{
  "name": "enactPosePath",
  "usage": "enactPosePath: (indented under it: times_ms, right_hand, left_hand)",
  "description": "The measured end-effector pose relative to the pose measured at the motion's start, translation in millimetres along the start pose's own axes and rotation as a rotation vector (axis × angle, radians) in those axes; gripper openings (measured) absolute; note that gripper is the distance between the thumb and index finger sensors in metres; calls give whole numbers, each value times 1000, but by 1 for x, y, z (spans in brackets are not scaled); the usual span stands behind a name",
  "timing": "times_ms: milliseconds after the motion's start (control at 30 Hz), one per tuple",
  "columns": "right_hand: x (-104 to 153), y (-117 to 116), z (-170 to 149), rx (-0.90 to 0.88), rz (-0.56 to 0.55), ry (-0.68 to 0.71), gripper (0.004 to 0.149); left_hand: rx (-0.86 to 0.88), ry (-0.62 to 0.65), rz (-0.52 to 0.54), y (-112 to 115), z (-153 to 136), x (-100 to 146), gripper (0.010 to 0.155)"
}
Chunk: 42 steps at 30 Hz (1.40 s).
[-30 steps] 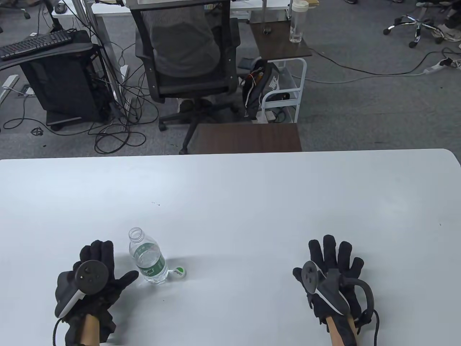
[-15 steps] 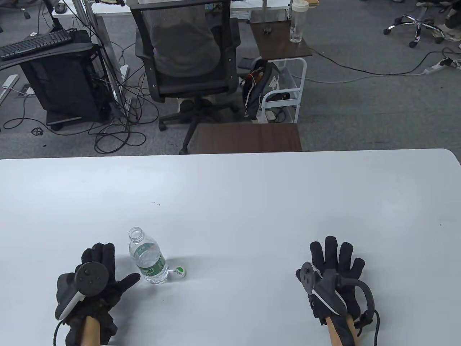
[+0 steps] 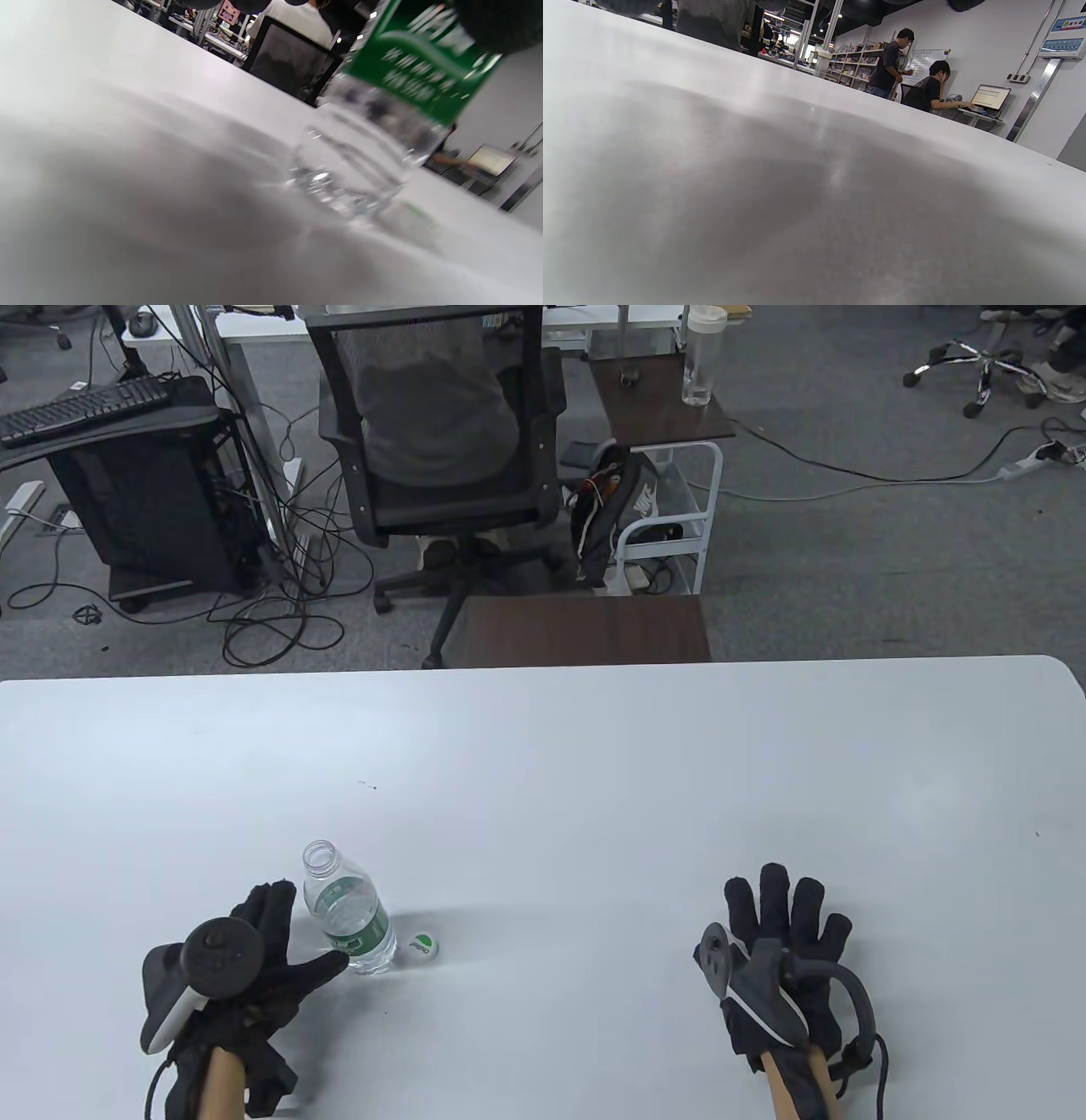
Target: Close mineral water bottle cap
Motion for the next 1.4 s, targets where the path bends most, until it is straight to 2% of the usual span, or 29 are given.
enactPosePath:
  times_ms: [67,200,367,433,600,700,800,1100,1233,1400]
  right_hand:
    - [0,0,1,8,6,2,83]
    - [0,-1,4,9,12,10,84]
    - [1,1,7,4,5,20,84]
    - [2,1,8,5,2,28,84]
    - [-1,1,9,-2,6,13,84]
    - [-4,0,10,0,8,0,85]
    - [-4,-3,13,5,16,0,86]
    - [-2,1,27,26,-9,46,86]
    - [-2,7,35,-30,-16,67,87]
    - [5,19,58,0,-30,117,89]
  left_hand:
    - [71,57,69,-7,5,3,115]
    - [194,138,111,-12,13,4,117]
    - [296,173,147,-8,23,1,118]
    - [326,173,225,-1,24,2,119]
    - [251,124,227,9,32,-2,115]
    - [324,70,300,11,37,-2,105]
    - [406,26,329,14,38,-1,93]
    - [320,52,403,7,48,8,89]
    - [353,71,485,4,60,18,89]
    - [342,161,548,-1,83,28,88]
Point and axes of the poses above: the tracker on the back of each hand, its own z axis roughly to the thumb side, its own x axis roughly from the fingertips to the wrist, y = z × x, the point moved 2 cm from there along -x, roughly from the wrist to the fingertips, and after that the axes turned 7 degrees about -z, right-handed, at the moved point
